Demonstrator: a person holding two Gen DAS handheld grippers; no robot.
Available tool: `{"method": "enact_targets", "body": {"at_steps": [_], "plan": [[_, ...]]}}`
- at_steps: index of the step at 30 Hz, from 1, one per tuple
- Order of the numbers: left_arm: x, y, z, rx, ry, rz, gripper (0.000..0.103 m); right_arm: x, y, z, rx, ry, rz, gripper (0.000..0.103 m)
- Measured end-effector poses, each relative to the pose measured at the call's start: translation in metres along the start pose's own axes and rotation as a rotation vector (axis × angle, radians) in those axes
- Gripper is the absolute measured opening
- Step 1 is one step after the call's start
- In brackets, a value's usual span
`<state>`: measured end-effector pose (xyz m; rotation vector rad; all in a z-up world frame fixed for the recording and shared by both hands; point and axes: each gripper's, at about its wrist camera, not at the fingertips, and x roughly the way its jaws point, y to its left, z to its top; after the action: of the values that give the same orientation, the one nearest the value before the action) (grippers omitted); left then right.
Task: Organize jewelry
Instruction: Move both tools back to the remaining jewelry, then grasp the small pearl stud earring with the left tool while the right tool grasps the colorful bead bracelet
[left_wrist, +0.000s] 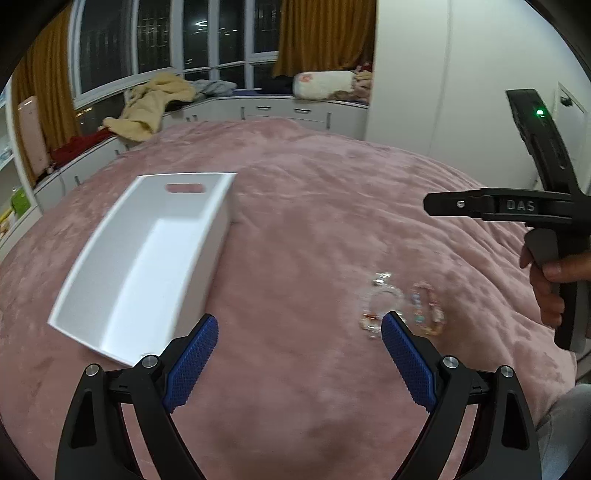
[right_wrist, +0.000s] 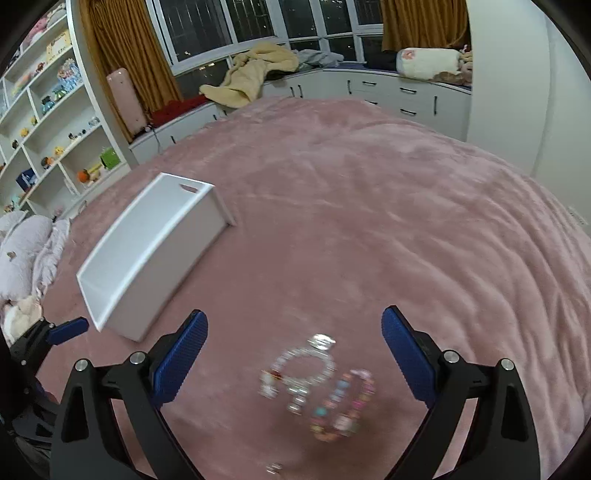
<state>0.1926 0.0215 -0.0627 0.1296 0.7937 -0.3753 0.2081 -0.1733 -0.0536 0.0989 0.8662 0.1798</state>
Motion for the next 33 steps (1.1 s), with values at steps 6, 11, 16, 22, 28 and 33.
{"method": "enact_targets", "body": {"at_steps": [6, 11, 16, 22, 28, 33], "plan": [[0.014, -0.046, -0.014, 0.053, 0.015, -0.078, 0.091, 0.006, -0.030, -0.027, -0.036, 0.047, -0.057, 0.093], [0.037, -0.086, -0.036, 0.106, 0.056, -0.112, 0.091, 0.027, -0.049, -0.049, -0.027, 0.108, -0.065, 0.081], [0.070, -0.119, -0.064, 0.155, 0.105, -0.093, 0.091, 0.039, -0.055, -0.058, -0.037, 0.136, -0.094, 0.080], [0.101, -0.139, -0.081, 0.168, 0.145, -0.108, 0.091, 0.067, -0.069, -0.069, -0.041, 0.207, -0.130, 0.067], [0.117, -0.145, -0.091, 0.145, 0.165, -0.124, 0.083, 0.092, -0.077, -0.082, -0.049, 0.270, -0.113, 0.051], [0.122, -0.143, -0.093, 0.132, 0.163, -0.130, 0.073, 0.100, -0.080, -0.082, -0.023, 0.270, -0.090, 0.045]]}}
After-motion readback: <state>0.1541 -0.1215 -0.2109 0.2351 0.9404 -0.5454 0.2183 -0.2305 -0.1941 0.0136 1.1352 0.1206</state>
